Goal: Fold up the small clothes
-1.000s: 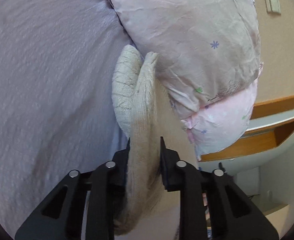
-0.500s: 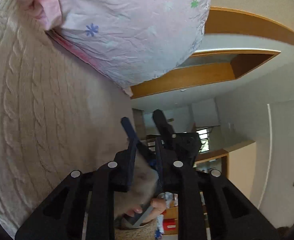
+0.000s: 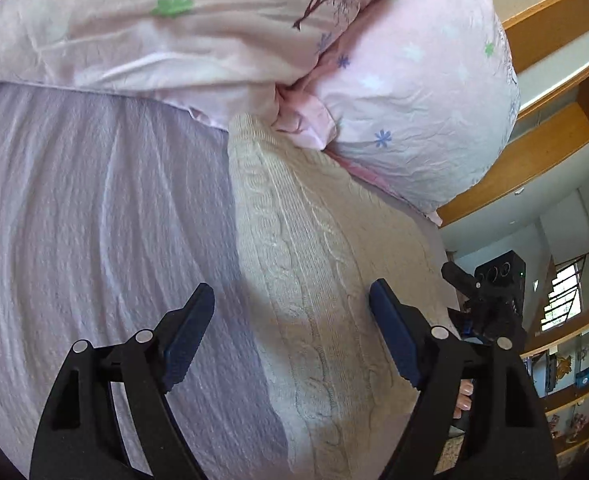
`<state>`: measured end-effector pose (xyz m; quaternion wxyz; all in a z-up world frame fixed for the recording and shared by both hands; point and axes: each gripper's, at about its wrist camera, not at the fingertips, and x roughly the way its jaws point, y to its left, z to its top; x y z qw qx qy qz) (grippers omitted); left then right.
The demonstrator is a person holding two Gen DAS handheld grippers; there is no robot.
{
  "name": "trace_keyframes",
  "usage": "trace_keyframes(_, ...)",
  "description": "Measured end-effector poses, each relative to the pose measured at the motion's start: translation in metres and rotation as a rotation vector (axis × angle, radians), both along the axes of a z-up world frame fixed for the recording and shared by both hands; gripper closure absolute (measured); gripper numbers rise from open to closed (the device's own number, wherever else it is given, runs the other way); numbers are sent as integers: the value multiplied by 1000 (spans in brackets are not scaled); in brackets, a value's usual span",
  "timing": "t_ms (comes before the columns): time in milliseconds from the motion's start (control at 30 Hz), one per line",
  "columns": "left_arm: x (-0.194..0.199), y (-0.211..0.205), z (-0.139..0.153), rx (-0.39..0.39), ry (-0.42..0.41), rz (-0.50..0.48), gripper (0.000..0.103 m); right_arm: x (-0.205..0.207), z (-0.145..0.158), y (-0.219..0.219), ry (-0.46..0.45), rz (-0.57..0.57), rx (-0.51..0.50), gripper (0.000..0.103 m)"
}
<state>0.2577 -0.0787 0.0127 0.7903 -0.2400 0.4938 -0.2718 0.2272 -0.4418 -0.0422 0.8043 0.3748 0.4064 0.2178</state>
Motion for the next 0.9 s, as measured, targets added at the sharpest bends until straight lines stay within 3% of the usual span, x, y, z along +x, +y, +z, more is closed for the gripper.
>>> trace_keyframes(33, 0, -3, -5, -32, 15, -9, 23, 1, -2, 0, -3, -2, 8, 25)
trace_keyframes(100, 3, -8, -17, -129, 80, -28, 24, 3, -10, -2, 12, -1, 51, 54)
trace_keyframes(167, -3, -10, -22, -121, 54, -21, 32, 4, -18, -8, 27, -5, 98, 66)
trace_keyframes(233, -5, -9, -21, -143, 36, -38, 51, 2, -19, -7, 11, -1, 147, 70)
trace_keyframes(333, -18, 14, -11, -174, 1, -83, 60, -4, -5, 19, -42, 80, 220, 72)
trace_keyframes(400, -37, 40, 10, -109, -92, -97, 60, -6, 8, 53, -70, 172, 195, 73)
trace_keyframes(500, -53, 73, 29, 92, -205, -44, 55, 6, 19, 106, -80, 221, 30, 71)
trace_keyframes(567, -56, 86, 29, 220, -226, 17, 52, 15, 25, 131, -105, 156, -181, 66)
trace_keyframes(600, -58, 92, 26, 232, -214, 35, 50, 14, 31, 135, -127, 90, -285, 58)
trace_keyframes(633, -64, 99, 25, 229, -215, 57, 48, 7, 39, 134, -159, 33, -326, 56)
trace_keyframes(733, -96, 110, 38, 383, -364, 156, 40, -19, 58, 116, -251, -18, -239, 52)
trace_keyframes(833, -126, 117, 49, 441, -443, 182, 32, -19, 59, 119, -208, 47, -206, 52)
trace_keyframes(867, -135, 118, 50, 441, -450, 183, 30, -14, 57, 125, -186, 66, -210, 60)
trace_keyframes(900, -140, 114, 51, 438, -451, 182, 26, -9, 54, 132, -169, 85, -218, 91)
